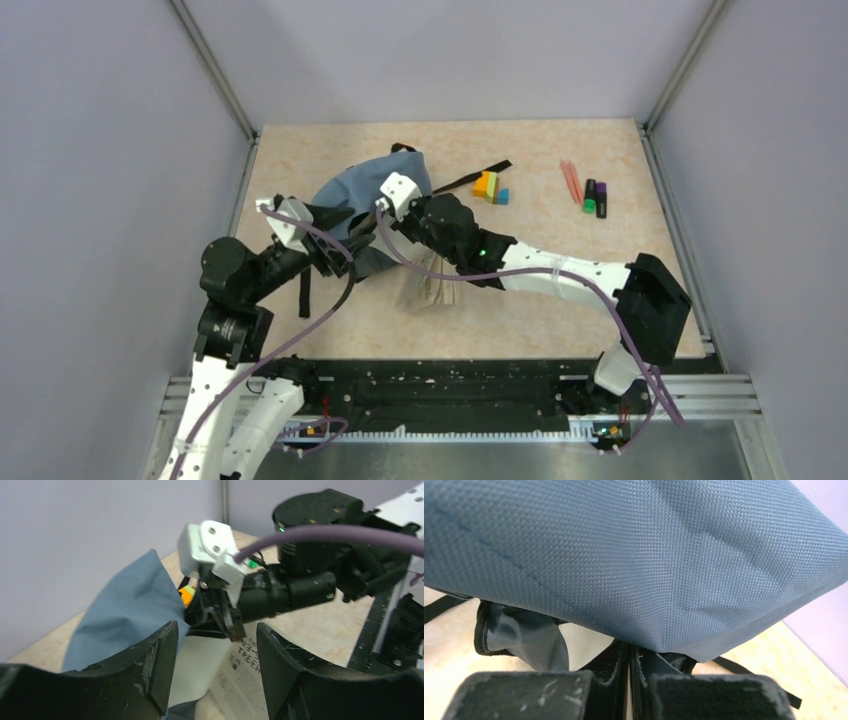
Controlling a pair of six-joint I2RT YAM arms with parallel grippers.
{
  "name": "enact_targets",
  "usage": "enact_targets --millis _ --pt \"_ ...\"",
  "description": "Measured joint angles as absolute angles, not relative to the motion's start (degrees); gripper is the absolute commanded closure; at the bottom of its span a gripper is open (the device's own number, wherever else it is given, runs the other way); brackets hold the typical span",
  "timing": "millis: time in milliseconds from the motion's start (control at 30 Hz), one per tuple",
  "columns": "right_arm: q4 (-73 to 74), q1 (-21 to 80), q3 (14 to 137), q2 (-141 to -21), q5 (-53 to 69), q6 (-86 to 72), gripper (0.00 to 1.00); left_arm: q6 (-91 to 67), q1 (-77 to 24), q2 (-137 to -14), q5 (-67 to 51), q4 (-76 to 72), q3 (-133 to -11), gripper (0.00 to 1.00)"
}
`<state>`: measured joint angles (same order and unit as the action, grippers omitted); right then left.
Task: Pack the student bag
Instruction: Pick up the book from the center of the board.
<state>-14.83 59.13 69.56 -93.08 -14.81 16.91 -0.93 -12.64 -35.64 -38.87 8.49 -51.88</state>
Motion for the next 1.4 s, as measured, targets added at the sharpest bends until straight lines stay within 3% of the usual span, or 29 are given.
enact_targets --millis 300,533,633,733,933,1400 --pt "-13.85 57.1 72.18 -95.29 -11.42 16.6 1.0 -7.22 -13.47 -28.34 -41.87 9.82 -39.42 0.38" --pt "-12.34 56.77 75.22 -97.27 -11.33 15.88 1.0 -14.35 -16.19 -28.56 -36.05 7.81 -32.47 0.38" --pt "-12.1 56.71 75.79 -97.62 -11.53 15.46 1.0 -17.82 -19.62 -27.9 -33.26 3.49 -29.34 0.33" --pt "-11.66 56.71 76.6 -98.37 -11.9 15.25 1.0 -19.68 -27.24 -29.28 -27.29 -0.6 -25.69 0.27" --pt "-10.76 56.71 77.8 -99.26 -12.56 15.16 1.0 -18.39 -43.59 -37.04 -15.18 -7.77 -22.59 0.06" --pt "-9.3 56.71 79.85 -100.6 -15.27 15.14 1.0 -9.67 -61.76 -55.46 19.86 -23.11 -20.38 0.02"
